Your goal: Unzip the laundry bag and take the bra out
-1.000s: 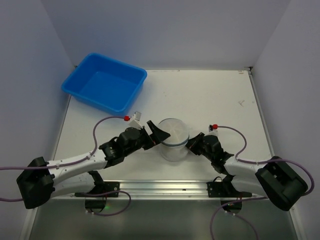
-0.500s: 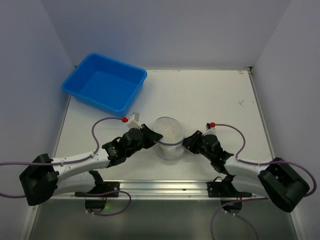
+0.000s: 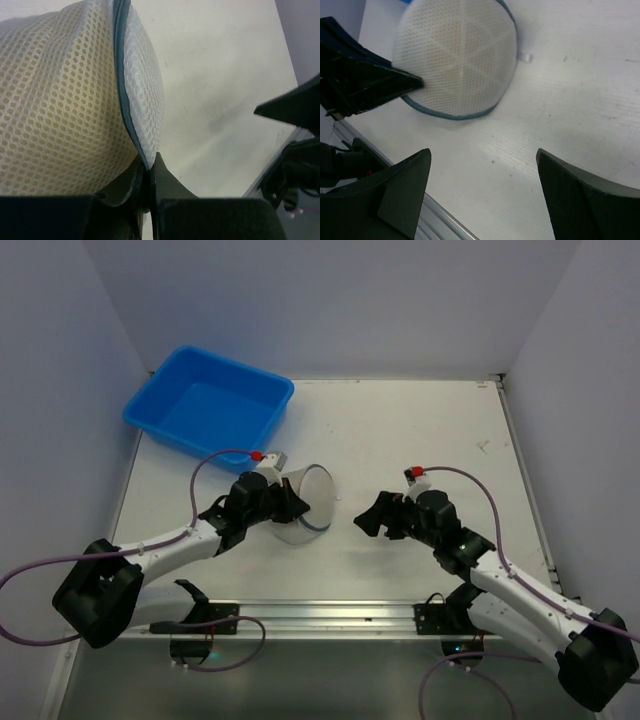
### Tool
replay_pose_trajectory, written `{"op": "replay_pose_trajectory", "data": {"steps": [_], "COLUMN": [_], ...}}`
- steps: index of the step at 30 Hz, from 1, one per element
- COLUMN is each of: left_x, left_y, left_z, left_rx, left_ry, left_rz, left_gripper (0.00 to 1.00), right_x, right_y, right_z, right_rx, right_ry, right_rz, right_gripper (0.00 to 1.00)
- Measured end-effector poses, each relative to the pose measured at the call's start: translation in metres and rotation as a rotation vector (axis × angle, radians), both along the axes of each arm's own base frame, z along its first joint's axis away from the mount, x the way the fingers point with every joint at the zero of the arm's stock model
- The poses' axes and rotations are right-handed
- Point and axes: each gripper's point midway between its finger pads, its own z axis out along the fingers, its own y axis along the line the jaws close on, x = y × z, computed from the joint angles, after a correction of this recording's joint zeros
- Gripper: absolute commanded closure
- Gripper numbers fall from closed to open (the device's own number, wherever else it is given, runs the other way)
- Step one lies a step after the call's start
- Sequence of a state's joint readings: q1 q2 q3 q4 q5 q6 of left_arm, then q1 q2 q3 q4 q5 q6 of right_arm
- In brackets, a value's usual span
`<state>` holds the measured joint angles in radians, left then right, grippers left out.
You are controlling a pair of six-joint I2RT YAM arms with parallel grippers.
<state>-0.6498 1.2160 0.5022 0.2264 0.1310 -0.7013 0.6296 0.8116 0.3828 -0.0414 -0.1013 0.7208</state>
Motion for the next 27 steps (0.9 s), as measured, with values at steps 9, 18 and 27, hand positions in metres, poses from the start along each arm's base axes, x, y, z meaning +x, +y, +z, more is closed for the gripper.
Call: {"op": "replay_pose_trajectory", "data": {"steps": [9,18,27], "left_x": [-0.026,-0.045,-0.062], "left_y": [-0.032,-0.046,-0.041], "left_z": [0.028,0.071,0.083], "left_rx": [-0.037,-0.101,-0.108], "left_ry": [-0.101,-0.222,-0.277], "left_rz": [-0.374,-0.568,-0.664], "left_gripper": [0.96,0.99,1.0], "right_x": [0.037,0.034,0.037], "right_y": [0.014,0.024,0.024], "right_z": [0.04,0.01,0.031], "right_rx": [-0.007,-0.038,0.0], "right_ry": [-0.062,-0.034,-0.158], "right_rz": [0.168,0.359,0.457], "right_gripper": [0.08,0.02,0.01]}}
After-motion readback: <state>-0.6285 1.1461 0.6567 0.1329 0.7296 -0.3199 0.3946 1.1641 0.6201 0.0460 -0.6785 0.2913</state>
